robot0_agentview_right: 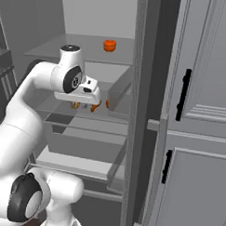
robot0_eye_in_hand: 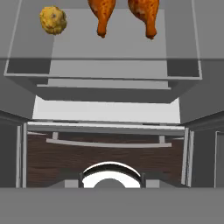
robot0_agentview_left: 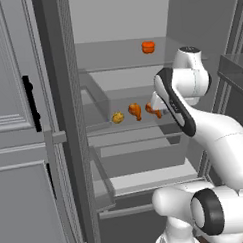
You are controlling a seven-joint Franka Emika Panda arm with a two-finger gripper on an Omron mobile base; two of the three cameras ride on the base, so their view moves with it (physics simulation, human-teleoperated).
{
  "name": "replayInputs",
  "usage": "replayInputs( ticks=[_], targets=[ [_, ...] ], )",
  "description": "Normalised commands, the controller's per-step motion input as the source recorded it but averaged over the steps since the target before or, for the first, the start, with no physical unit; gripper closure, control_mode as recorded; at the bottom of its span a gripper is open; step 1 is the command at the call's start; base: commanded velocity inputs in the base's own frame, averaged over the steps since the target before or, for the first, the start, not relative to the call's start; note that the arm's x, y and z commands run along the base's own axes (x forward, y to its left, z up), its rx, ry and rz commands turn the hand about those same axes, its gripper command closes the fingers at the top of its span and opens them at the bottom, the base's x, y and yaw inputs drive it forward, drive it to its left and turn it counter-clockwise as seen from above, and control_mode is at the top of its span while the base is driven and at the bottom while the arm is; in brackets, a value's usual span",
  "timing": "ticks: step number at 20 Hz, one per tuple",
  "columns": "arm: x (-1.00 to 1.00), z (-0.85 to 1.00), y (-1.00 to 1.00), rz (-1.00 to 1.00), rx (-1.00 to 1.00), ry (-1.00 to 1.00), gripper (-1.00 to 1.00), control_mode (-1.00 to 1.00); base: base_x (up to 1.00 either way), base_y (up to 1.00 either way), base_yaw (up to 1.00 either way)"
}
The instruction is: Place one squash and one chicken drumstick in each tupperware on the nearby counter, to pack two identical lunches.
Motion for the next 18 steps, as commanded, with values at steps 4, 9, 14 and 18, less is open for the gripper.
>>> replayInputs(
  ticks=[4, 9, 14, 18],
  targets=[
    [0.00, -0.17, 0.14, 0.00, -0.01, 0.01, -1.00, -1.00, 0.00, 0.00, 0.00],
    [-0.05, -0.03, 0.49, 0.00, -0.01, -0.11, -1.00, -1.00, 0.00, 0.00, 0.00],
    [-0.27, 0.00, 0.07, 0.00, 0.00, -0.41, -1.00, -1.00, 0.00, 0.00, 0.00],
    [-0.01, -0.12, -0.03, 0.00, 0.00, -0.34, -1.00, -1.00, 0.00, 0.00, 0.00]
  ],
)
